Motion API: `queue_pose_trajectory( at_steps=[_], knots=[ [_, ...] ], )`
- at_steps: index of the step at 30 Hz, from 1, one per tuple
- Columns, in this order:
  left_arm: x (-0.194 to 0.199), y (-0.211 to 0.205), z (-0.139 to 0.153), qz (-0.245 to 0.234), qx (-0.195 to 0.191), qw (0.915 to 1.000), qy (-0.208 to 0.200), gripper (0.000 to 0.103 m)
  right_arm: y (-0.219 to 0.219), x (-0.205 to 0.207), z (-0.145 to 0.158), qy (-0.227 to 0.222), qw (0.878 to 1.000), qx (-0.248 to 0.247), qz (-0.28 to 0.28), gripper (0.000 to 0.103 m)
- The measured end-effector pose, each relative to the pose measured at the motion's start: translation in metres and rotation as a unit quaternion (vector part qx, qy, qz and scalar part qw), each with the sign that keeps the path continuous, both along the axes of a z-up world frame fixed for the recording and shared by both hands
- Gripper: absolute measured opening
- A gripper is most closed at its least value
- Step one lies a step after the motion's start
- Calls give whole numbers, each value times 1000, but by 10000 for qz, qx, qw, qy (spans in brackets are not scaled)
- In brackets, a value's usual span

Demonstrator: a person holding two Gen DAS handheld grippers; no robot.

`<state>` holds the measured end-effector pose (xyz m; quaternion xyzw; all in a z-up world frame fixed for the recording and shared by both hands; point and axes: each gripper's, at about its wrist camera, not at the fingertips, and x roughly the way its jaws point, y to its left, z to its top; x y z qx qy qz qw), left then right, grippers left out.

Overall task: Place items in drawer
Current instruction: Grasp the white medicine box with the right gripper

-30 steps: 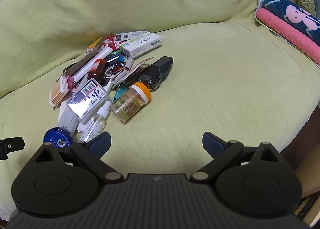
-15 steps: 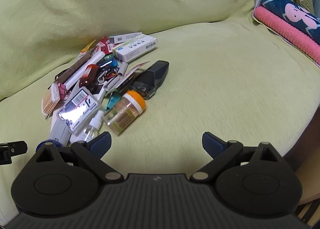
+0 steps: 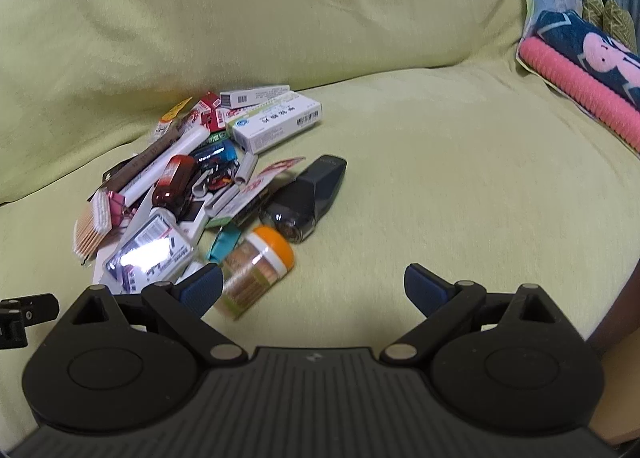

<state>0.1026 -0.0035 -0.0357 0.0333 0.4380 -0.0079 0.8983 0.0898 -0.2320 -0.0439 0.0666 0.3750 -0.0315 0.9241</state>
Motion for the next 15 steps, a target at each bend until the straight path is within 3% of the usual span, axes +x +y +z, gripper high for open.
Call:
queue_pose_trajectory(
  at_steps=[15],
  knots=[
    [35,-19,20,-188,30,9987,-471,98,1,35,10,-276,9992,-226,186,96]
  ],
)
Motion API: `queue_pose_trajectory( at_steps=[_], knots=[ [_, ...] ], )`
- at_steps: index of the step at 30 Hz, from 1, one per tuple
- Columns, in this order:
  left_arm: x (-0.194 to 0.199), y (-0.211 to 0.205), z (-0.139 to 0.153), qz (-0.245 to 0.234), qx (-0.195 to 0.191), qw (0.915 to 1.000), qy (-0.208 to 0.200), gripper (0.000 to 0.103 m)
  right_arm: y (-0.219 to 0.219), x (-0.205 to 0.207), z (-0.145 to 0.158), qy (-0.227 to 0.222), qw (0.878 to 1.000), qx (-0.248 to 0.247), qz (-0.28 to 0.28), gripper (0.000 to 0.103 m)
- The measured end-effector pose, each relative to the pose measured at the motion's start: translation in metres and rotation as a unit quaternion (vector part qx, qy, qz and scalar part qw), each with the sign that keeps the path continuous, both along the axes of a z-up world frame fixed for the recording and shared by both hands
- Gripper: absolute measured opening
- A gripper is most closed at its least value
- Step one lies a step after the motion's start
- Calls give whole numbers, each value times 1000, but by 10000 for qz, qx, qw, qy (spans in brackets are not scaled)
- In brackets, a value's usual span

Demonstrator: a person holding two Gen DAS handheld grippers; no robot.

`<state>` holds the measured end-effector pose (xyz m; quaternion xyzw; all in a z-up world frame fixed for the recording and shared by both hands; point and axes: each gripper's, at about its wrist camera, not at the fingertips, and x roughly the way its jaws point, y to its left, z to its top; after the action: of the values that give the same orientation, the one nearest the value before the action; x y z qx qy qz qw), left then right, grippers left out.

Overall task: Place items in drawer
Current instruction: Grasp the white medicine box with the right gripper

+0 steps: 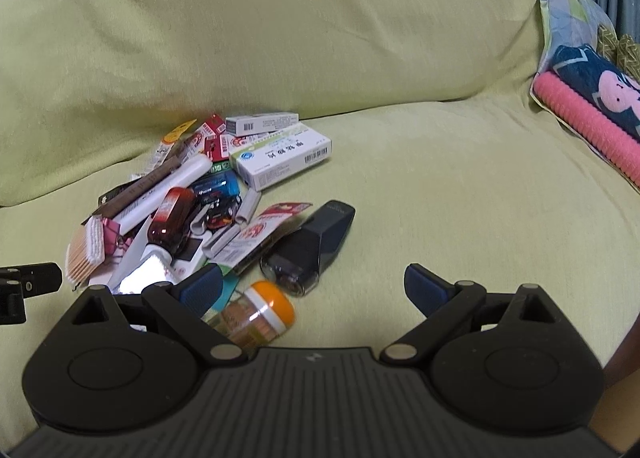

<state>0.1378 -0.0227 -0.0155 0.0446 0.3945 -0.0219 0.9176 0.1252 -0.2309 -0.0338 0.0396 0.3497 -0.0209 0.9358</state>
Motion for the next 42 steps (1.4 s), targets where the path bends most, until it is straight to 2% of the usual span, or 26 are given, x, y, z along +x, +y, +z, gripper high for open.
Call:
queue_pose_trajectory(
  at_steps=[8,18,26,34,42],
  knots=[
    [12,-4,-4,-56,-15,10000,-48,98,-8,18,1,-168,9998,102,93,96],
    [41,-4,-8,-106,81,9997,-218,98,-13,58,3,-300,9971,585,391,95],
    [67,-6,-13,-140,111,9993,-322,98,-21,116,-7,-55,9894,1385,428,93],
    [89,-6,-21,-175,222,9989,-364,98,-29,158,-40,363,9613,2723,213,80],
    [103,5,-27,-58,284,9989,-365,98,-40,194,-76,724,9233,3761,-276,60]
  ],
)
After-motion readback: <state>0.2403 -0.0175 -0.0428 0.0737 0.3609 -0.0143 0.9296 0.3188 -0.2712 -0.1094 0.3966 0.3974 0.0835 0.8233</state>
